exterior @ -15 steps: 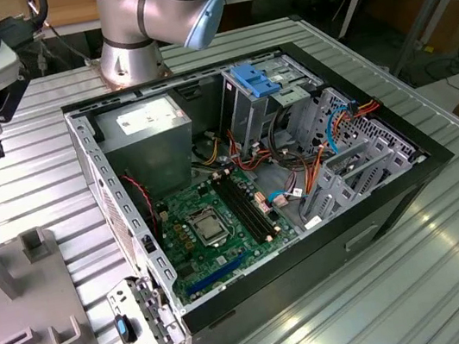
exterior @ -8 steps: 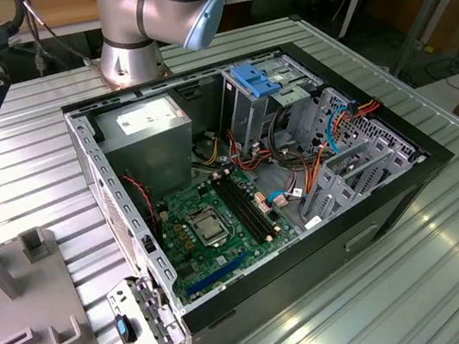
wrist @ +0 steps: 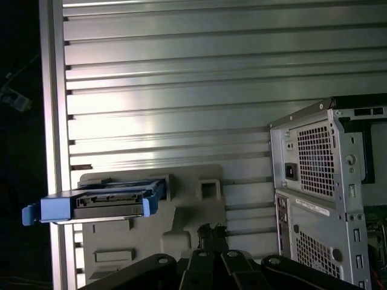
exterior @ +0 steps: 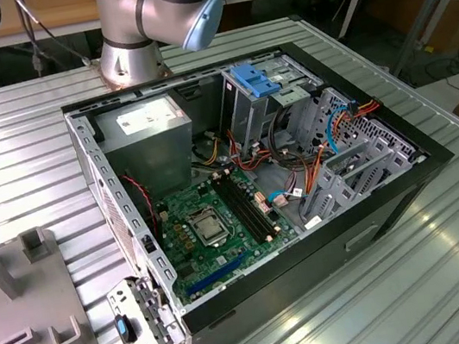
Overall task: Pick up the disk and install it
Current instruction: 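Reach for the disk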
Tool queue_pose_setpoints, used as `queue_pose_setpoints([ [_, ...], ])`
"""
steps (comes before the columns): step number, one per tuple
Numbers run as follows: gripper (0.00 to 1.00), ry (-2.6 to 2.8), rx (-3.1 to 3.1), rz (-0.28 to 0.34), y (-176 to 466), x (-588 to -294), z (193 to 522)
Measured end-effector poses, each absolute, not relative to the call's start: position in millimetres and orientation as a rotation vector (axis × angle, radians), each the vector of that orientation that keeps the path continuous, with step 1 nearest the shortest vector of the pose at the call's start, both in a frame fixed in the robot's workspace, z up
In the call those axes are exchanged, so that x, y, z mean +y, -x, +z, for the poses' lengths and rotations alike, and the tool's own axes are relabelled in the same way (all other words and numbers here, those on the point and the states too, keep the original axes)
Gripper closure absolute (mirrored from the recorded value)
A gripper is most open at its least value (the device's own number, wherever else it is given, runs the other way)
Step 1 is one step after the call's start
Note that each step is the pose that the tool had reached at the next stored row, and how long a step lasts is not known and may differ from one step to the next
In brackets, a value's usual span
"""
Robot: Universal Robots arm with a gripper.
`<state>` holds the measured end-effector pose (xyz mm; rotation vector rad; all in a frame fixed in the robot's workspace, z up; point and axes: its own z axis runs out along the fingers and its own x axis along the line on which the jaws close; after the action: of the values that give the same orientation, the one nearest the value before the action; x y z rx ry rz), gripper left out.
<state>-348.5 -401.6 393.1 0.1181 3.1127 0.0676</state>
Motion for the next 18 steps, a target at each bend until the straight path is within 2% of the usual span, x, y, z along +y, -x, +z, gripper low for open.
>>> queue_pose_setpoints([
  [18,0.89,-0.118,3.113,0.068,390.1,-401.9,393.1],
])
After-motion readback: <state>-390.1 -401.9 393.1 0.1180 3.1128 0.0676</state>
